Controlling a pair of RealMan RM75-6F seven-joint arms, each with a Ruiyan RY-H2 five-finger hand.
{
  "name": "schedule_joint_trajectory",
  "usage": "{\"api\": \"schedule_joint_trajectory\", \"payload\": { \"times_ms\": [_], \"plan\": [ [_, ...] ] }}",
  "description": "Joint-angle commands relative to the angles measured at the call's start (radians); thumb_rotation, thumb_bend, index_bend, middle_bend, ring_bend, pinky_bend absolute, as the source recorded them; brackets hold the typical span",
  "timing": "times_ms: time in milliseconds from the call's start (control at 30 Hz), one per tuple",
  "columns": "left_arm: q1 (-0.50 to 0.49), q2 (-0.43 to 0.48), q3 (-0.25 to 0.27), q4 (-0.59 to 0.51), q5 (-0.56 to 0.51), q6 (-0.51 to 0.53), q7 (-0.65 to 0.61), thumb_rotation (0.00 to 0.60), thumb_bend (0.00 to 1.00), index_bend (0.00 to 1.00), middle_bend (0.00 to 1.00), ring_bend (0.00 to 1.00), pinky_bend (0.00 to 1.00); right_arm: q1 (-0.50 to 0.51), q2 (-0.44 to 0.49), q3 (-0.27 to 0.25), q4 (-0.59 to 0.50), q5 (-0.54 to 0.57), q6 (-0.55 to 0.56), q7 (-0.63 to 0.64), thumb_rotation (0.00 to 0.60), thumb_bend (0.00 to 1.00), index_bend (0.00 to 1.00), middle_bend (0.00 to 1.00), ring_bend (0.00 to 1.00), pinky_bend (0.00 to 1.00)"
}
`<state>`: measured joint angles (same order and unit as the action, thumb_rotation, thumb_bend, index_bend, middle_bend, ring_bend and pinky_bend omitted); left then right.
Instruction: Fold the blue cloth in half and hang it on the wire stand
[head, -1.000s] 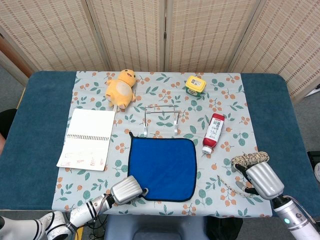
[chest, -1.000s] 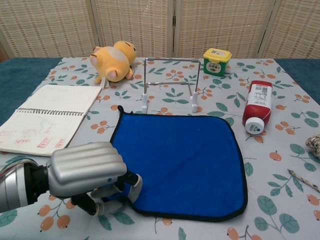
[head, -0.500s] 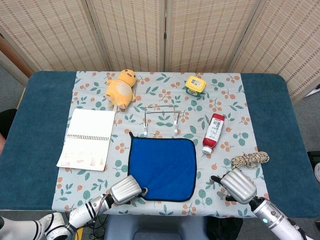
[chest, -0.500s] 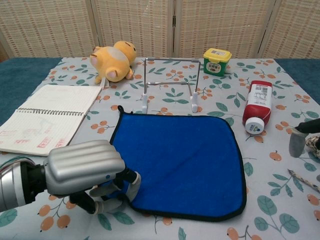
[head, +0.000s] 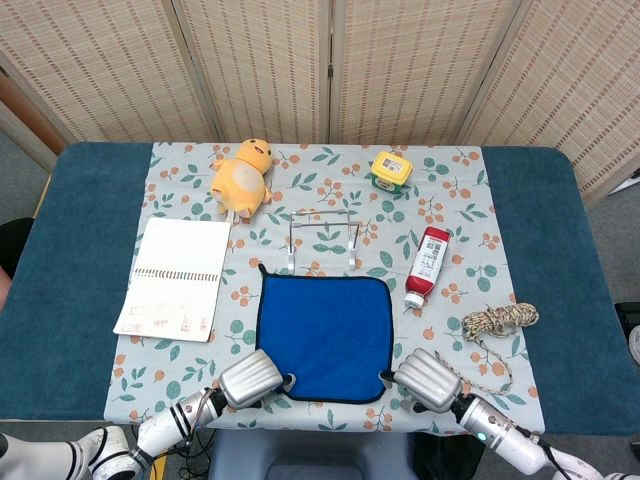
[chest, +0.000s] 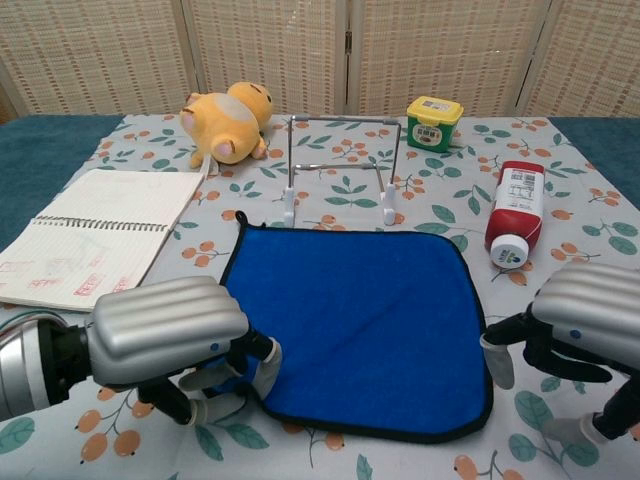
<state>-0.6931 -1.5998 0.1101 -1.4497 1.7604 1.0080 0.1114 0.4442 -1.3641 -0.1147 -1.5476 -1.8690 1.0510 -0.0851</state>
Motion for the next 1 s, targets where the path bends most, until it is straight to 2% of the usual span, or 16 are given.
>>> {"api": "schedule_joint_trajectory", "payload": {
  "times_ms": [33, 533, 1000],
  "plan": [
    [0.000, 0.000, 0.001, 0.000, -0.002, 0.003, -0.004, 0.600, 0.45, 0.50, 0.87, 0.82, 0.97, 0.013, -0.020, 0.002, 0.013, 0.005, -0.014, -0.017, 0.600, 0.16, 0.49, 0.90, 0.82, 0.93],
    [0.002, 0.004, 0.005, -0.005, -0.006, 0.018, -0.012, 0.600, 0.45, 0.50, 0.87, 0.82, 0.97, 0.057, -0.101, 0.004, 0.057, 0.036, -0.045, -0.067, 0.600, 0.17, 0.51, 0.91, 0.82, 0.93],
    [0.008, 0.013, 0.008, -0.014, -0.013, 0.030, -0.011, 0.600, 0.45, 0.50, 0.87, 0.82, 0.97, 0.084, -0.155, 0.010, 0.090, 0.073, -0.054, -0.075, 0.600, 0.27, 0.54, 0.91, 0.82, 0.93]
  ]
}}
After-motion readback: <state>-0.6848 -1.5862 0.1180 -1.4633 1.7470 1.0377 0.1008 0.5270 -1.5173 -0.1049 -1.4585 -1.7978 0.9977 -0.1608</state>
